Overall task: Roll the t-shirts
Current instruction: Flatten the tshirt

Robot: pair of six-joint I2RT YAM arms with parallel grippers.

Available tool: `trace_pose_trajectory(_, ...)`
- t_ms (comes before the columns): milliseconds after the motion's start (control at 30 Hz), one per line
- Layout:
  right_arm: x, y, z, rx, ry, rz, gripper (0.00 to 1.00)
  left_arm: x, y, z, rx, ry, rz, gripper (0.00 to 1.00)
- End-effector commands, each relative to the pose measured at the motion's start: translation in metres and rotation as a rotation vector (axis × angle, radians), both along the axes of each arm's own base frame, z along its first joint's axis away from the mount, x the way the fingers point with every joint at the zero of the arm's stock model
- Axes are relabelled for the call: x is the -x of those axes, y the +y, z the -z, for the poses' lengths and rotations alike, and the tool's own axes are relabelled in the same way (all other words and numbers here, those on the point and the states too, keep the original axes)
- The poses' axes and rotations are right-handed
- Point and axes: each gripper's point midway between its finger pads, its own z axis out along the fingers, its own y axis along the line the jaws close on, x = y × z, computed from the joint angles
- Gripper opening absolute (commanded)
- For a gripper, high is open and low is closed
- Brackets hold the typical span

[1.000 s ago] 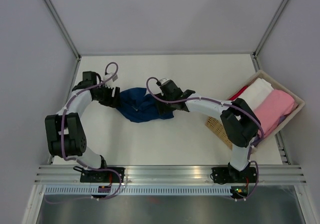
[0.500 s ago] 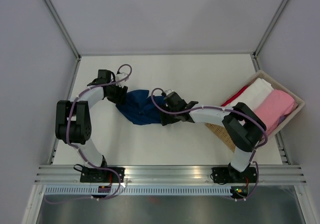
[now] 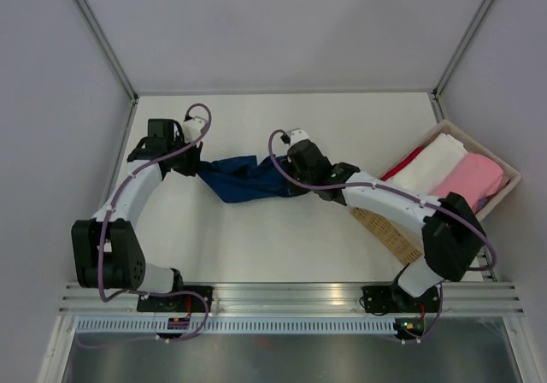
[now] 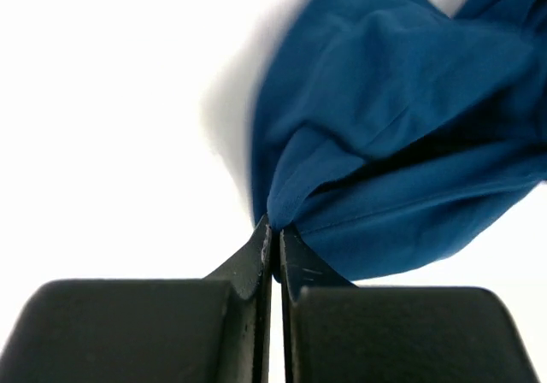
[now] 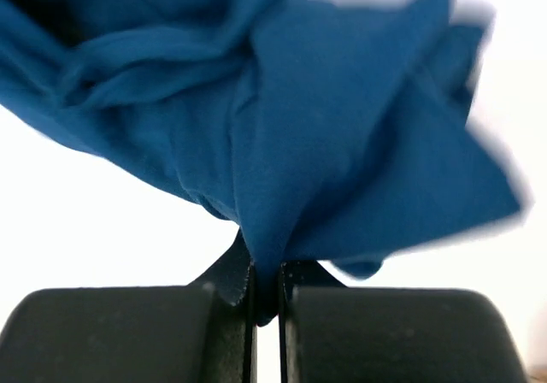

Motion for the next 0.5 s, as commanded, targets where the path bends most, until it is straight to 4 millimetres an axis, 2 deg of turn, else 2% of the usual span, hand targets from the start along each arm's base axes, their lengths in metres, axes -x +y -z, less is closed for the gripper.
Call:
trace_pose_trajectory(0, -0.014, -0.007, -0.121, -0.106, -0.245, 0.008, 0.00, 0.008, -0.001, -0.068, 0.054, -0.061, -0.032, 0.02)
trace_pose_trajectory(33, -0.010, -0.012, -0.149, -0.134, -0.277, 0.001, 0.00, 0.013, -0.005, -0.087, 0.071, -0.092, -0.011, 0.02)
trace_pose_trajectory(100, -0.004, -0.016, -0.172, -0.152, -0.303, -0.011, 0.00, 0.024, -0.007, -0.116, 0.080, -0.110, -0.001, 0.02)
trace_pose_trajectory(133, 0.003, -0.020, -0.193, -0.169, -0.322, -0.031, 0.00, 0.030, -0.009, -0.132, 0.091, -0.140, 0.011, 0.02)
trace_pose_trajectory(233, 0.019, -0.028, -0.226, -0.204, -0.353, -0.073, 0.00, 0.048, -0.011, -0.170, 0.098, -0.190, 0.029, 0.02)
trace_pose_trajectory(300, 0.031, -0.032, -0.241, -0.239, -0.366, -0.100, 0.00, 0.060, -0.011, -0.201, 0.094, -0.269, 0.038, 0.02)
trace_pose_trajectory(367, 0.037, -0.034, -0.245, -0.243, -0.359, -0.117, 0.00, 0.068, -0.007, -0.217, 0.077, -0.310, 0.023, 0.02)
trace_pose_trajectory(467, 0.030, -0.036, -0.240, -0.206, -0.357, -0.098, 0.00, 0.059, 0.002, -0.214, 0.050, -0.314, -0.028, 0.02)
